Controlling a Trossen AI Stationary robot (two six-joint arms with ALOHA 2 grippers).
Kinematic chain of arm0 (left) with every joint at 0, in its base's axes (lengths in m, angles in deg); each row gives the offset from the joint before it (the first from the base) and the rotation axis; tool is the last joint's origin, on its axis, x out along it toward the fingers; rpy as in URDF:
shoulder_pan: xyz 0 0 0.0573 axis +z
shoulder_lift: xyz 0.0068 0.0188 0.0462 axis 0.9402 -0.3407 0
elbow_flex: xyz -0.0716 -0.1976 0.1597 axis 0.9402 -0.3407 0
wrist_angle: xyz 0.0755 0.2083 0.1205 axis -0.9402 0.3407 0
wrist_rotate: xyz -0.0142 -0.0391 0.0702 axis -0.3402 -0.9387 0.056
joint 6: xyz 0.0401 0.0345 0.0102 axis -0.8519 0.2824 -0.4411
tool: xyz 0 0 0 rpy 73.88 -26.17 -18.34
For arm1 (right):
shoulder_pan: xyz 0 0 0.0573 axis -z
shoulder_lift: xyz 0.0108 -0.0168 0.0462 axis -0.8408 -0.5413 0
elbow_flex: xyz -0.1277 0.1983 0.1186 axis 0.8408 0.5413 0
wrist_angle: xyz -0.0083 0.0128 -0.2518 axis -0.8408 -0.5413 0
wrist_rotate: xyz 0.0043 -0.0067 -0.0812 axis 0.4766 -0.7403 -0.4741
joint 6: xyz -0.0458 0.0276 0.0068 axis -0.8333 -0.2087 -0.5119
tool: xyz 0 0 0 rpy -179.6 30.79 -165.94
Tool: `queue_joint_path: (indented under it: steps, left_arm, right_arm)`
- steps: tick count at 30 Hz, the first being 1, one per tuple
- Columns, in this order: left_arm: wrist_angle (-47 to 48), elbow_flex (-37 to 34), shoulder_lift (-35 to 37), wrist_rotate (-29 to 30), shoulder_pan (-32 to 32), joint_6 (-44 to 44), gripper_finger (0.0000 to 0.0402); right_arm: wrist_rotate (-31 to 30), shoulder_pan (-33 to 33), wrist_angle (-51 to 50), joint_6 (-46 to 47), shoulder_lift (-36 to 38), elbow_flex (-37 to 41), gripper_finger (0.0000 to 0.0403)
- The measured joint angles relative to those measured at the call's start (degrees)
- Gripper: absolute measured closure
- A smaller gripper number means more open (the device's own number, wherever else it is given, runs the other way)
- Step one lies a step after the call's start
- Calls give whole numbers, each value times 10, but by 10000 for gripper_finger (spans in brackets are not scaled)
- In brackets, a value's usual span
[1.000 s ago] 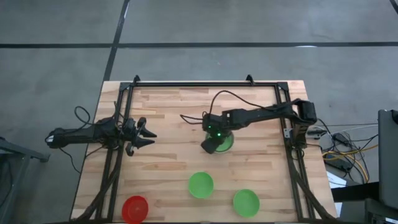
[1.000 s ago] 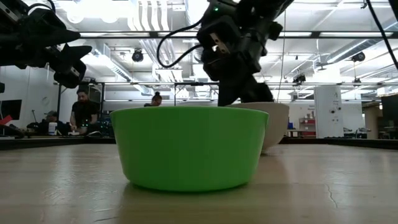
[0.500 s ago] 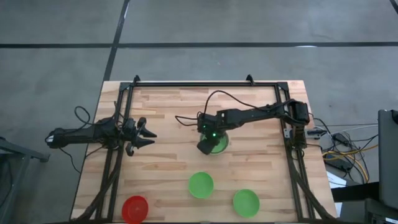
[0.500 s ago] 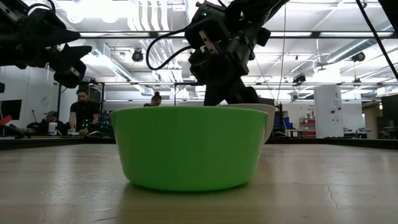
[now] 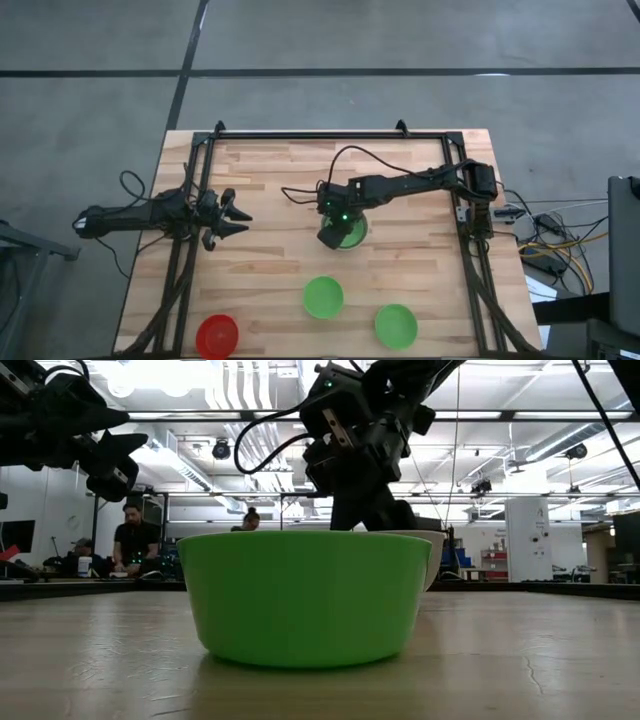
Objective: Nest bowls inside each other
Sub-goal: Move the stacked bowl to the center of the table, then stack the right green bowl on top of the other green bowl
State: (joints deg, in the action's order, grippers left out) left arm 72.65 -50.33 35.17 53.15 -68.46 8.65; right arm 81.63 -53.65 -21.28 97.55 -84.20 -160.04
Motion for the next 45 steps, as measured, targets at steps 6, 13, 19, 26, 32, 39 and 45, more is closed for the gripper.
queue_joint_path:
  steps: [6,13,19,26,32,39,45]
  left_arm:
    - [0,0,0,0,0,0,257]
    - [0,0,0,0,0,0,257]
    - [0,0,0,0,0,0,257]
    - [-1,0,0,0,0,0,257]
    - [-1,0,0,0,0,0,257]
    - [-1,0,0,0,0,0,257]
    - [-1,0,0,0,0,0,257]
  right_arm:
    - [-5,5,-7,-9,16,0,394]
    - [-50,12,-24,-18,62,0,394]
    - [-80,14,-32,-23,112,0,394]
    - [-123,13,-35,-22,169,2,394]
    - [-141,4,-39,-17,214,10,394]
    - [-175,-29,-54,-39,264,27,394]
    - [-211,-67,-47,-44,335,67,394]
